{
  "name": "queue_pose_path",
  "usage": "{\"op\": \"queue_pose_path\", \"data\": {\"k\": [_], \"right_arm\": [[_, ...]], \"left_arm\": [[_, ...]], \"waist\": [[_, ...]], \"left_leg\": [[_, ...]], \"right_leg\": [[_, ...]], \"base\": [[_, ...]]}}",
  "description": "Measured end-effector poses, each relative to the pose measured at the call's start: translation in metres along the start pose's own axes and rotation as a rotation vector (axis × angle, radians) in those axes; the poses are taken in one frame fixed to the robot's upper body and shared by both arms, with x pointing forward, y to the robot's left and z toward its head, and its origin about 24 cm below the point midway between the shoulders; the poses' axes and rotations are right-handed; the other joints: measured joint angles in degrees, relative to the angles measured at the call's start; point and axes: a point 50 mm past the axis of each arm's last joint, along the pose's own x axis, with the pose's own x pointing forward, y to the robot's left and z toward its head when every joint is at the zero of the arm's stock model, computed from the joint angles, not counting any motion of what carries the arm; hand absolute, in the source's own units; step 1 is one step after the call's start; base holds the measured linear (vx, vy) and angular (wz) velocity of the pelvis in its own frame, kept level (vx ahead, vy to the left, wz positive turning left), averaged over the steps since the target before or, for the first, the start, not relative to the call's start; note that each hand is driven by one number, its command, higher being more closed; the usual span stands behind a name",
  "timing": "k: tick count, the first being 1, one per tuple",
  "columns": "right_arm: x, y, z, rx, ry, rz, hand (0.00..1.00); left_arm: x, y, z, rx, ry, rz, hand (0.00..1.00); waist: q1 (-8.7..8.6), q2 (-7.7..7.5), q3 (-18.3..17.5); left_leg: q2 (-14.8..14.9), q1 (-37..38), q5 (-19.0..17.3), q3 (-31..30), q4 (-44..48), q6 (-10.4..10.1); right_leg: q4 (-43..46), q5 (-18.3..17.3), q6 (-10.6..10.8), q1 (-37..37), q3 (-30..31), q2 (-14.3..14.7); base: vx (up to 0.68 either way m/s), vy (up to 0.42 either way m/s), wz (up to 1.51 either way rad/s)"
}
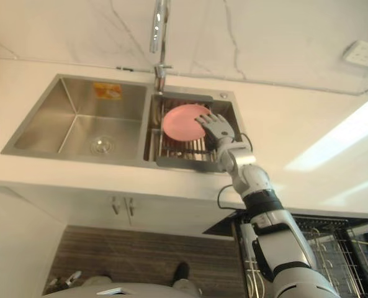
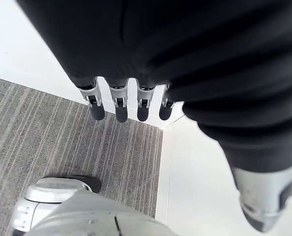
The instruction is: Walk over to the sink, pick up the cup, carry it to the dishwasher, place the cup inside the dishwasher, then close the dishwasher door
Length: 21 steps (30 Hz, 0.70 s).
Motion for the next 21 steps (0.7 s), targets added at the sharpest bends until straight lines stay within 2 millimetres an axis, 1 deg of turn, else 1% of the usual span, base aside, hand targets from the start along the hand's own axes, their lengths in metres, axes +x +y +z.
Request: {"op": "queue_pose_path", "data": {"k": [2,4,7,9,12,15,20,21], "right_arm": [[0.0,0.002,-0.003,-0.003,0.023,0.003,0.0],[0.002,0.006,-0.002,-0.016,0.032,0.002,0.0],[0.002,0.01,-0.006,-0.037,0.06,-0.005,0.0],[0.001,0.015,-0.011,-0.042,0.093,0.006,0.0],[0.003,0.02,-0.018,-0.039,0.138,0.035,0.0],[0.007,0.018,-0.022,-0.033,0.17,0.031,0.0],[0.011,0.018,-0.026,-0.034,0.204,0.041,0.0],[0.014,0.013,-0.028,-0.031,0.22,0.027,0.0]], "left_arm": [[0.0,0.0,0.002,0.005,-0.008,0.0,0.0],[0.0,0.0,0.0,0.007,-0.004,0.0,0.0],[0.0,0.002,0.0,0.014,-0.007,0.003,0.0],[0.0,0.005,0.001,0.024,-0.013,0.006,0.0],[0.0,0.002,0.003,0.037,-0.022,-0.006,0.0],[0.001,0.002,0.008,0.024,-0.044,-0.005,0.0],[0.001,0.002,0.012,0.005,-0.066,-0.005,0.0],[0.001,0.003,0.016,-0.001,-0.083,-0.002,0.0]], "waist": [[0.53,-0.16,0.09],[0.59,-0.41,0.24],[0.87,-1.11,0.67],[1.57,-1.63,1.11],[2.29,-1.55,1.45],[2.67,-1.44,2.57],[4.2,-1.56,3.55],[5.15,-1.93,4.38]], "left_leg": [[-0.09,-0.03,0.02,-0.13,0.01,0.04],[-0.27,-0.16,0.11,-0.48,0.01,0.15],[-0.55,-0.59,0.36,-1.13,-0.01,0.27],[-0.56,-1.33,0.45,-1.44,-0.02,0.24],[-0.62,-2.12,0.71,-2.16,0.05,0.18],[-0.59,-2.63,1.02,-3.0,0.01,0.09],[-0.61,-3.97,1.15,-4.56,0.15,0.01],[-0.63,-4.71,1.29,-4.62,0.22,-0.03]], "right_leg": [[0.0,0.01,0.01,0.06,-0.1,-0.09],[-0.01,0.02,0.03,0.26,-0.32,-0.27],[-0.02,0.04,0.06,0.41,-0.81,-0.56],[-0.02,0.01,0.08,0.17,-1.12,-0.6],[-0.02,-0.04,0.11,-0.14,-1.65,-0.68],[0.0,-0.14,0.13,-0.16,-2.3,-0.65],[0.34,-0.19,0.17,-0.41,-3.51,-0.67],[0.34,-0.18,0.16,-1.09,-3.55,-0.67]], "base": [[-0.01,0.005,0.02],[-0.02,0.014,0.08],[-0.04,0.012,0.11],[-0.06,-0.004,0.07],[-0.01,-0.004,0.09],[-0.02,-0.013,0.15],[0.01,-0.005,0.15],[-0.01,-0.003,0.05]]}}
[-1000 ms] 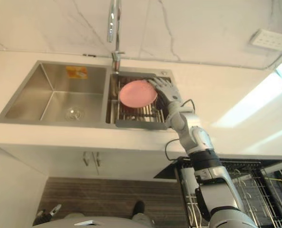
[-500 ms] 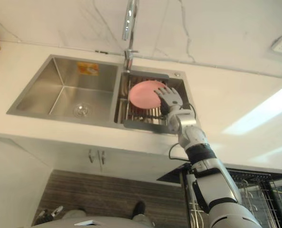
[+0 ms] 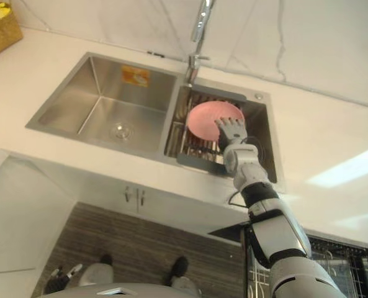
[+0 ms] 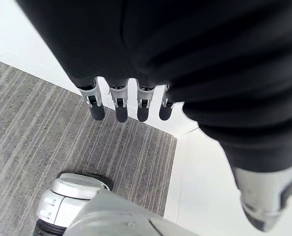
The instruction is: Walk over to the sink, pick up the cup, carry it to the dishwasher, place the cup inside the dishwasher, then close the dishwasher door
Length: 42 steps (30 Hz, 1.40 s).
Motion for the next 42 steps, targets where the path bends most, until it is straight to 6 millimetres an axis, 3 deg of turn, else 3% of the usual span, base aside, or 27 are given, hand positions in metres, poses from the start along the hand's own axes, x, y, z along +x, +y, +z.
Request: {"op": "queue_pose_path", "data": {"k": [11,12,17,22,25,35,40,42], "right_arm": [[0.02,-0.044,-0.013,0.031,0.106,-0.112,0.0],[0.021,-0.047,-0.016,0.026,0.114,-0.126,1.0],[0.024,-0.065,-0.02,0.001,0.132,-0.161,1.0],[0.023,-0.067,-0.024,-0.078,0.144,-0.18,1.0],[0.021,-0.063,-0.024,-0.101,0.142,-0.198,1.0],[0.019,-0.063,-0.022,-0.096,0.119,-0.273,1.0],[0.013,-0.078,-0.024,-0.069,0.052,-0.379,1.0],[0.008,-0.093,-0.029,-0.08,0.031,-0.462,1.0]], "left_arm": [[0.008,0.022,0.033,-0.046,-0.139,0.051,0.0],[0.01,0.026,0.039,-0.054,-0.156,0.058,0.0],[0.012,0.029,0.055,-0.068,-0.21,0.061,0.0],[0.012,0.027,0.054,-0.064,-0.202,0.049,0.0],[0.012,0.03,0.06,-0.03,-0.221,0.043,0.0],[0.011,0.03,0.07,-0.027,-0.256,0.041,0.0],[0.011,0.03,0.07,-0.026,-0.249,0.046,0.0],[0.011,0.028,0.066,-0.017,-0.234,0.04,0.0]], "waist": [[3.55,-1.78,7.14],[3.96,-1.98,7.6],[4.33,-1.92,9.52],[4.83,-2.16,9.82],[4.98,-3.22,10.44],[4.51,-3.34,10.48],[3.9,-3.34,10.46],[3.24,-3.36,10.42]], "left_leg": [[-0.27,-6.86,0.06,-3.0,4.48,-0.05],[-0.27,-8.03,-0.36,-3.03,5.48,-0.11],[-0.18,-10.68,-0.14,-3.08,6.81,-0.41],[0.25,-11.32,1.42,-3.1,5.28,-0.47],[0.09,-11.48,1.44,-3.1,5.76,-0.55],[0.27,-11.43,1.15,-2.51,6.9,-0.56],[0.43,-11.21,0.25,-1.41,7.67,-0.2],[0.41,-10.78,0.25,-0.99,7.77,-0.43]], "right_leg": [[0.04,1.42,-0.74,-3.37,-1.57,-0.05],[0.04,1.42,-0.73,-3.95,-1.41,-0.02],[-0.26,0.58,-0.92,-5.93,-1.07,0.05],[-0.32,-1.22,1.35,-7.03,0.16,0.34],[-0.02,0.49,1.04,-7.0,0.31,0.36],[0.02,1.61,0.07,-7.08,1.3,0.71],[-0.13,1.67,-0.01,-7.18,2.49,0.82],[-0.08,1.71,-0.05,-7.12,3.16,0.84]], "base": [[-0.02,-0.004,0.13],[-0.1,0.002,0.0],[-0.13,-0.011,0.0],[-0.03,0.003,0.02],[0.0,0.005,0.03],[0.02,0.005,-0.02],[0.01,0.017,-0.12],[0.02,0.02,-0.13]]}}
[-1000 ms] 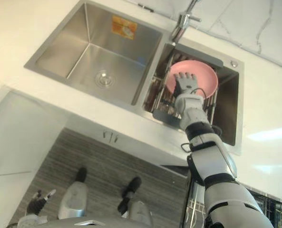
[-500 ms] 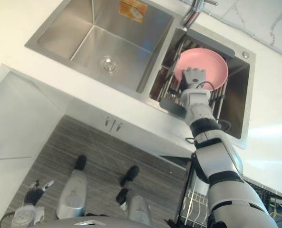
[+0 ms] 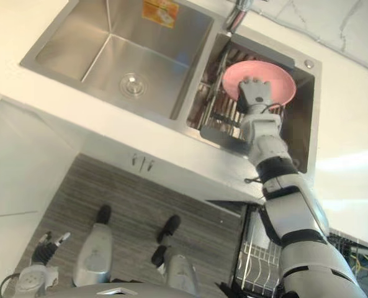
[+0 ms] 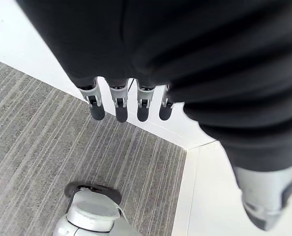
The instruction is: Walk over to the sink, pick up the cup, carry it to the dishwasher, place the cup inside the dishwasher, then close the dishwasher door
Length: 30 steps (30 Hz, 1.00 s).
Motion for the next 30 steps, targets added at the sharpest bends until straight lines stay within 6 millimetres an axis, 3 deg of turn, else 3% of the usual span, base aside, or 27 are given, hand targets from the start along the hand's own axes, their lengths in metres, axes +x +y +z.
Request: {"op": "queue_pose_path", "data": {"k": [3,6,12,24,30], "right_arm": [[0.001,-0.014,-0.004,0.009,-0.01,-0.088,1.0],[-0.004,-0.014,-0.007,0.019,-0.021,-0.119,1.0],[-0.007,-0.026,-0.007,0.095,-0.034,-0.211,1.0],[-0.02,-0.024,0.013,0.207,-0.196,-0.182,1.0],[-0.023,-0.027,0.019,0.215,-0.229,-0.174,1.0]], "left_arm": [[-0.005,-0.008,-0.009,0.02,0.023,-0.031,0.0],[-0.012,-0.02,-0.019,0.024,0.054,-0.065,0.0],[-0.018,-0.023,-0.033,0.023,0.105,-0.059,0.0],[-0.029,-0.025,-0.051,0.041,0.158,-0.066,0.0],[-0.031,-0.026,-0.053,0.06,0.162,-0.071,0.0]], "waist": [[-1.47,0.01,-1.29],[-2.05,0.12,-3.76],[-3.07,0.49,-8.12],[-5.11,2.06,-12.1],[-5.9,2.31,-12.29]], "left_leg": [[-0.05,0.62,0.04,0.2,-0.16,-0.06],[-0.05,2.39,0.19,0.62,-1.82,-0.11],[-0.27,5.51,0.28,1.11,-3.81,0.03],[-0.56,8.47,1.04,1.19,-6.08,0.2],[-0.56,9.64,1.04,1.31,-6.32,0.2]], "right_leg": [[0.08,0.22,-0.33,0.09,0.38,0.01],[0.1,0.66,-0.88,0.84,0.52,0.02],[-0.15,0.07,-0.48,2.65,0.57,-0.27],[-0.28,-0.81,-0.26,4.57,0.5,-0.59],[-0.28,-0.71,-0.23,5.56,0.61,-0.58]], "base": [[0.05,0.01,-0.08],[0.08,0.013,-0.05],[0.04,0.009,-0.03],[0.0,0.003,0.01],[0.0,0.0,0.0]]}}
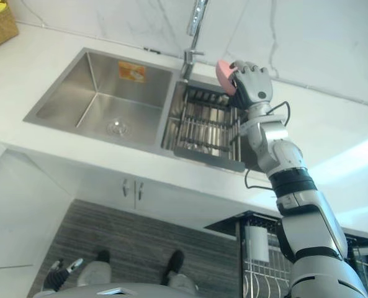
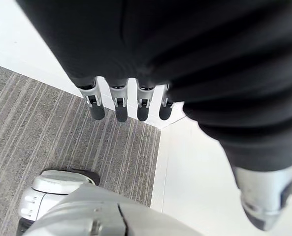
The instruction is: Walk over to the sink, pick up the cup, carry it to the dishwasher, place the cup inside the dishwasher, then close the dishwasher door
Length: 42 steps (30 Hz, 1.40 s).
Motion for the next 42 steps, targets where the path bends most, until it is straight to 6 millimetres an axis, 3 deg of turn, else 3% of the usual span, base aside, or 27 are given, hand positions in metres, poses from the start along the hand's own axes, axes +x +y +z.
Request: {"op": "queue_pose_path", "data": {"k": [3,8,9,14,17,19,20,21,23,24,25,26,27,28,29,30,31,32,33,35,38,42], "right_arm": [[-0.004,-0.002,0.01,0.018,-0.042,-0.011,1.0],[-0.012,-0.01,-0.004,0.042,0.026,-0.041,1.0],[-0.015,-0.014,-0.01,0.039,0.051,-0.058,1.0],[-0.038,-0.026,-0.033,-0.027,0.104,-0.064,1.0],[-0.054,-0.03,-0.049,-0.069,0.174,-0.061,1.0],[-0.063,-0.025,-0.054,-0.079,0.217,-0.034,1.0],[-0.064,-0.021,-0.053,-0.068,0.22,-0.034,1.0],[-0.055,-0.015,-0.048,-0.049,0.199,-0.033,1.0],[-0.052,-0.007,-0.047,-0.047,0.184,-0.003,1.0],[-0.052,-0.006,-0.048,-0.048,0.191,-0.001,1.0],[-0.049,-0.008,-0.05,-0.045,0.205,-0.019,1.0],[-0.046,-0.009,-0.048,-0.032,0.209,-0.041,1.0],[-0.042,-0.012,-0.047,-0.013,0.217,-0.069,1.0],[-0.045,-0.011,-0.05,-0.005,0.232,-0.066,1.0],[-0.046,-0.009,-0.051,0.001,0.24,-0.056,1.0],[-0.047,-0.006,-0.053,0.003,0.244,-0.047,1.0],[-0.047,-0.006,-0.052,0.01,0.231,-0.046,1.0],[-0.046,-0.007,-0.051,0.014,0.221,-0.049,1.0],[-0.046,-0.006,-0.049,0.02,0.209,-0.05,1.0],[-0.048,-0.004,-0.049,0.024,0.202,-0.038,1.0],[-0.065,0.008,-0.052,0.02,0.222,0.03,1.0],[-0.086,0.021,-0.056,0.04,0.279,0.099,1.0]], "left_arm": [[-0.002,0.001,-0.005,0.002,0.012,0.003,0.0],[-0.006,-0.001,-0.012,0.045,0.02,-0.011,0.0],[-0.008,-0.003,-0.015,0.075,0.023,-0.026,0.0],[-0.011,-0.004,-0.019,0.136,0.032,-0.054,0.0],[-0.01,-0.003,-0.018,0.175,0.036,-0.081,0.0],[-0.009,-0.003,-0.015,0.174,0.031,-0.085,0.0],[-0.009,-0.006,-0.013,0.157,0.024,-0.088,0.0],[-0.008,-0.005,-0.012,0.141,0.026,-0.071,0.0],[-0.006,0.004,-0.009,0.13,0.021,-0.026,0.0],[-0.005,0.008,-0.007,0.132,0.016,-0.014,0.0],[0.001,0.012,0.001,0.114,0.011,0.009,0.0],[0.003,0.008,0.006,0.108,0.003,0.0,0.0],[0.005,0.003,0.01,0.097,-0.007,-0.01,0.0],[0.008,-0.003,0.016,0.08,-0.017,-0.019,0.0],[0.008,-0.003,0.016,0.08,-0.017,-0.021,0.0],[0.009,-0.003,0.015,0.079,-0.01,-0.02,0.0],[0.011,-0.001,0.016,0.068,-0.001,-0.008,0.0],[0.012,-0.001,0.016,0.066,0.002,-0.004,0.0],[0.012,-0.005,0.015,0.054,0.006,-0.007,0.0],[0.009,-0.015,0.011,0.024,0.024,-0.022,0.0],[0.008,-0.016,0.004,-0.009,0.044,-0.01,0.0],[0.005,-0.015,-0.004,-0.012,0.062,0.006,0.0]], "waist": [[-0.73,0.02,-0.54],[-1.39,0.44,-1.01],[-2.48,0.65,-1.15],[-4.54,1.15,-1.99],[-7.18,1.16,-2.2],[-6.96,1.3,-2.2],[-5.68,3.73,-2.4],[-4.49,4.4,-1.66],[-3.59,3.4,-1.74],[-3.7,2.8,-1.72],[-2.74,1.46,-1.83],[-2.28,1.34,-1.67],[-1.37,3.01,-1.63],[-2.88,3.37,-0.92],[-3.32,3.19,-0.95],[-3.07,2.71,-1.12],[-1.72,1.56,-1.16],[-1.7,1.4,-1.16],[-1.71,2.16,-0.73],[-2.0,3.31,-0.68],[-2.23,4.36,-0.61],[-2.51,4.33,-0.03]], "left_leg": [[0.0,0.96,-0.01,0.64,-0.62,0.02],[-0.02,2.66,-0.49,3.16,-0.59,0.24],[-0.03,3.05,-1.12,3.78,-0.11,0.26],[0.04,3.3,-4.81,8.94,4.29,0.63],[0.25,0.6,-8.19,12.55,10.3,1.15],[1.68,1.06,-9.27,16.85,11.22,1.83],[4.4,3.56,-8.24,21.22,8.06,2.57],[6.28,5.96,-8.01,26.84,7.1,2.36],[6.83,7.82,-9.03,30.4,8.15,1.88],[6.58,7.72,-9.91,30.82,9.6,1.62],[7.14,6.84,-10.85,30.65,11.89,2.47],[7.31,6.1,-11.25,29.16,10.0,4.74],[8.27,7.18,-9.45,30.68,6.06,2.84],[7.67,7.84,-7.01,32.49,3.42,2.06],[7.27,9.07,-6.2,33.1,2.43,1.85],[7.06,9.56,-6.04,34.26,2.54,1.65],[7.3,9.48,-5.94,36.29,3.62,1.47],[7.57,9.51,-5.89,36.52,3.84,1.39],[7.99,9.67,-5.65,37.0,4.22,0.93],[8.25,9.64,-5.38,37.79,4.32,0.43],[8.62,9.35,-4.68,37.6,3.13,-0.67],[7.93,7.89,-3.74,36.3,2.27,-0.74]], "right_leg": [[-0.01,-0.15,0.17,0.49,0.48,-0.01],[0.0,0.04,0.16,0.44,3.25,0.06],[0.01,0.19,0.24,0.42,4.34,0.07],[0.02,0.37,0.69,-1.06,9.81,0.28],[0.03,0.75,0.78,-3.9,12.67,0.36],[0.07,-4.75,-5.48,-5.26,5.87,0.34],[1.35,-11.15,-9.16,-5.02,-5.48,0.09],[9.97,-9.75,-11.9,-6.34,-15.91,-2.45],[23.71,-10.7,-15.45,-5.2,-24.89,-6.68],[25.5,-9.68,-16.09,-4.01,-26.14,-7.48],[22.72,-7.6,-16.12,-4.49,-26.78,-5.27],[17.83,-2.59,-16.57,-5.53,-24.69,-2.05],[12.46,1.4,-16.0,-5.52,-22.33,0.82],[22.84,-7.93,-16.73,-5.18,-25.23,-2.87],[28.05,-12.15,-14.46,-3.21,-26.41,-5.18],[27.9,-12.94,-12.1,-0.87,-26.94,-6.1],[20.68,-12.56,-8.1,1.65,-25.63,-3.81],[17.54,-12.22,-7.84,2.7,-25.87,-2.44],[11.71,-10.4,-5.7,4.59,-25.4,0.09],[6.8,-8.77,-4.34,5.57,-24.8,2.23],[4.19,-8.33,-4.12,5.8,-24.83,4.06],[2.33,-6.98,-4.23,5.67,-25.6,4.24]], "base": [[0.01,0.004,-0.07],[0.0,0.009,-0.24],[0.0,0.018,-0.38],[-0.01,0.042,-0.55],[-0.05,0.073,-0.73],[-0.05,0.099,-1.35],[0.0,0.1,-2.13],[0.02,0.085,-2.23],[0.04,0.016,-1.53],[0.03,-0.028,-1.28],[-0.11,-0.027,-1.22],[-0.17,-0.001,-1.58],[-0.18,0.045,-1.1],[-0.06,0.041,-0.73],[0.02,-0.014,-0.44],[0.02,-0.12,-0.81],[0.0,-0.15,-0.8],[-0.05,-0.188,-0.71],[-0.05,-0.142,-0.29],[-0.1,-0.121,-0.27],[-0.13,-0.057,-0.07],[-0.13,0.065,0.11]]}}
